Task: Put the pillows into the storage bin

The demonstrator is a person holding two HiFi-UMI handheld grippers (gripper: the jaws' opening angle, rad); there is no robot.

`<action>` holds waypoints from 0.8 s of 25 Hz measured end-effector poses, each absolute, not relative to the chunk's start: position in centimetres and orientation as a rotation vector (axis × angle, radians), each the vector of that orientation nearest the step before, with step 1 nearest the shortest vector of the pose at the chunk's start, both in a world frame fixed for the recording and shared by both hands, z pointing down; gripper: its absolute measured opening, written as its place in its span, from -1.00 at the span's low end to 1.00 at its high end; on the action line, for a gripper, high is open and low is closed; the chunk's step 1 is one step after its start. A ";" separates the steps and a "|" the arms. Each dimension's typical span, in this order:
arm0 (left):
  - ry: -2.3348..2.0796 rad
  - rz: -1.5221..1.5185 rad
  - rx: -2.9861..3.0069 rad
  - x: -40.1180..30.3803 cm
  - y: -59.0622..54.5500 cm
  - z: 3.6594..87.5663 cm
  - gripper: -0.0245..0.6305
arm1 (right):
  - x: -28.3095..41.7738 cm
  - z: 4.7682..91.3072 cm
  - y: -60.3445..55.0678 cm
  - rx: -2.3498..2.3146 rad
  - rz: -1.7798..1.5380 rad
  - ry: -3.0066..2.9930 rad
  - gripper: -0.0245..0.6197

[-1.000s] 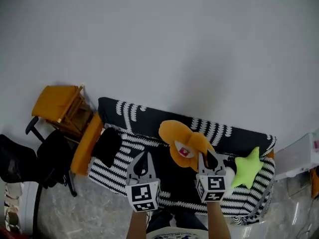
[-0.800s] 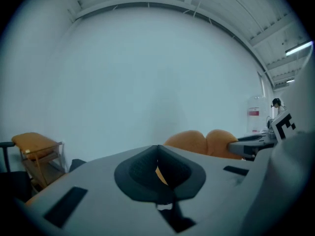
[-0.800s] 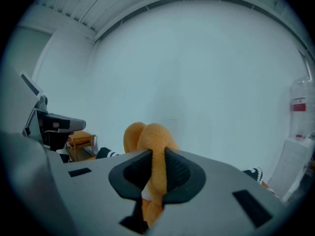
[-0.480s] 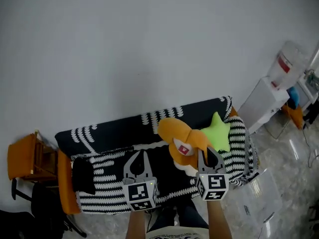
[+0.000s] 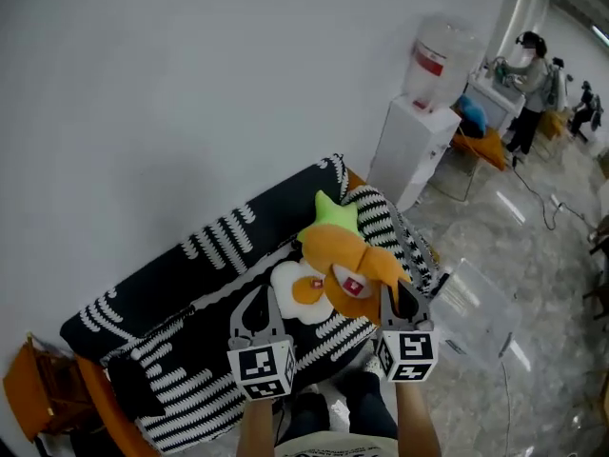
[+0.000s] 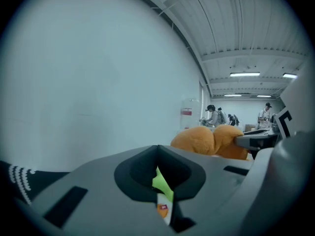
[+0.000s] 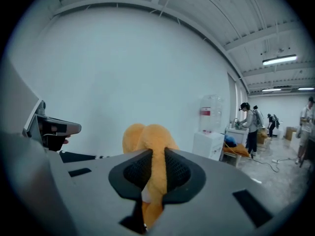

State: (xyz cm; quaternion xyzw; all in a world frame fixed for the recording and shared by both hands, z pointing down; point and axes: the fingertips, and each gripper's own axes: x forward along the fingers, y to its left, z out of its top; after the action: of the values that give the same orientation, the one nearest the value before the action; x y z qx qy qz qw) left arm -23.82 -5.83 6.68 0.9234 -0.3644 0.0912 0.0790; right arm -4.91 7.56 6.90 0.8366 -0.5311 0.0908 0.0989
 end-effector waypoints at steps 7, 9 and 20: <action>-0.848 0.302 2.857 -11.9 -0.8 7.1 -0.88 | 4.9 7.7 17.5 2.625 0.317 -1.293 -0.73; -0.783 0.307 2.890 -8.2 0.9 7.0 -0.88 | 7.9 8.0 20.2 2.657 0.331 -1.220 -0.73; -0.545 0.307 2.985 11.3 10.5 6.5 -0.88 | 23.4 9.6 32.5 2.760 0.390 -0.984 -0.73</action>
State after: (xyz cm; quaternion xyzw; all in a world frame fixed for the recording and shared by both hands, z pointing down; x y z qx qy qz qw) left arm 11.25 10.46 6.54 0.9777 -0.1785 0.1006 0.0456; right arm 23.35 32.51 9.63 0.9297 -0.3315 0.1315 0.0925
